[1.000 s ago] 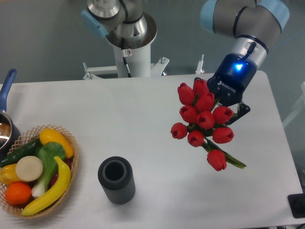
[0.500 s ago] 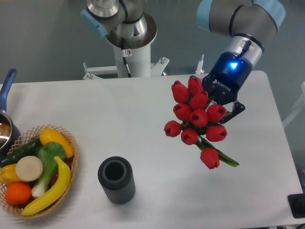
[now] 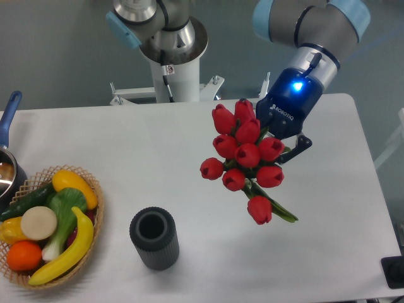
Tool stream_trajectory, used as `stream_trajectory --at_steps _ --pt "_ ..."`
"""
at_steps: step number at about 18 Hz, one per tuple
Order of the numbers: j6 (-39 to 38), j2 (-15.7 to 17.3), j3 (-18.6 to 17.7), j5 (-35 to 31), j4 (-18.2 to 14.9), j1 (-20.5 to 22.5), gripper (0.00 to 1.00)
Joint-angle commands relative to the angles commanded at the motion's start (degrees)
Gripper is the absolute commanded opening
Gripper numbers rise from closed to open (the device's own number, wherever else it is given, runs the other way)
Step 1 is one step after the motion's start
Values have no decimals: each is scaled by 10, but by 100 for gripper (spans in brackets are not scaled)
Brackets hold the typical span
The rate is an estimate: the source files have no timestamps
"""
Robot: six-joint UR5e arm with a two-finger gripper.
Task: Insert the flowers into the vase
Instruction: 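Carry the red tulip bunch in the gripper toward the black vase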
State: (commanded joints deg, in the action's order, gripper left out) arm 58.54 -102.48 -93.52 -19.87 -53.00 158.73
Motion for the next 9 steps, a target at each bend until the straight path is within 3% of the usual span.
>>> stream_trajectory --at_steps 6,9 --pt "4 -2 0 21 1 -24 44" --pt "6 -10 0 89 13 -28 44"
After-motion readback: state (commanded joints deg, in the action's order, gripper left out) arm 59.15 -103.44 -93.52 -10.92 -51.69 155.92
